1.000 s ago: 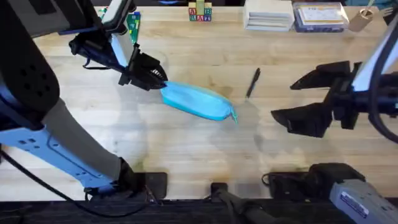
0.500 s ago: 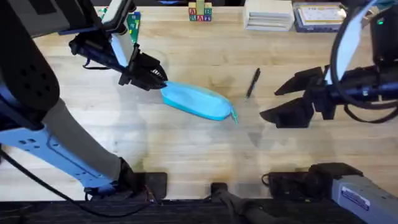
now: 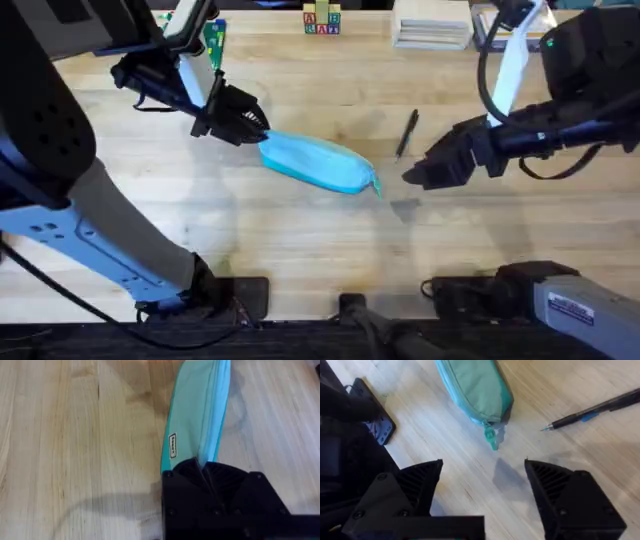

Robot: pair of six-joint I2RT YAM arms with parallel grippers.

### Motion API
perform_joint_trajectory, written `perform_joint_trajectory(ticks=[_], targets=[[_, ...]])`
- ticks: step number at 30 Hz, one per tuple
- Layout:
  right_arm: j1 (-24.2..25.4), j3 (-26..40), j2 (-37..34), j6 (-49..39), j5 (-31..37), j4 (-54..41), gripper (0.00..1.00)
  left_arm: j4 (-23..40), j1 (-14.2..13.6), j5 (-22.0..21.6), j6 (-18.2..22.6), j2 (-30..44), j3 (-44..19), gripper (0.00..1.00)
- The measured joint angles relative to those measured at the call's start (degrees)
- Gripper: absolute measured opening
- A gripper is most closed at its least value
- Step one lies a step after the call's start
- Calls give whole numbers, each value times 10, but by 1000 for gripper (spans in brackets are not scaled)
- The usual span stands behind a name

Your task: Unzip the bag, pick up the pens from the table one at a time and place them inside, then zip the bag closed.

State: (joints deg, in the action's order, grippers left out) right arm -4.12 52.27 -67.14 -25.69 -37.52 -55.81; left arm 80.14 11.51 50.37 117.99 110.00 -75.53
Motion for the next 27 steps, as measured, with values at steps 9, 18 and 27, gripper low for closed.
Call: perform_joint_trajectory(ticks=[9,18,27], targets=[[0,-1,-7,2,0,5,997,0,0,0,0,0,0,41],[-18,-16,-7,16,38,25,997,0,0,0,0,0,0,41],[-91,-38,-7,63,105,87,997,0,0,0,0,0,0,42]])
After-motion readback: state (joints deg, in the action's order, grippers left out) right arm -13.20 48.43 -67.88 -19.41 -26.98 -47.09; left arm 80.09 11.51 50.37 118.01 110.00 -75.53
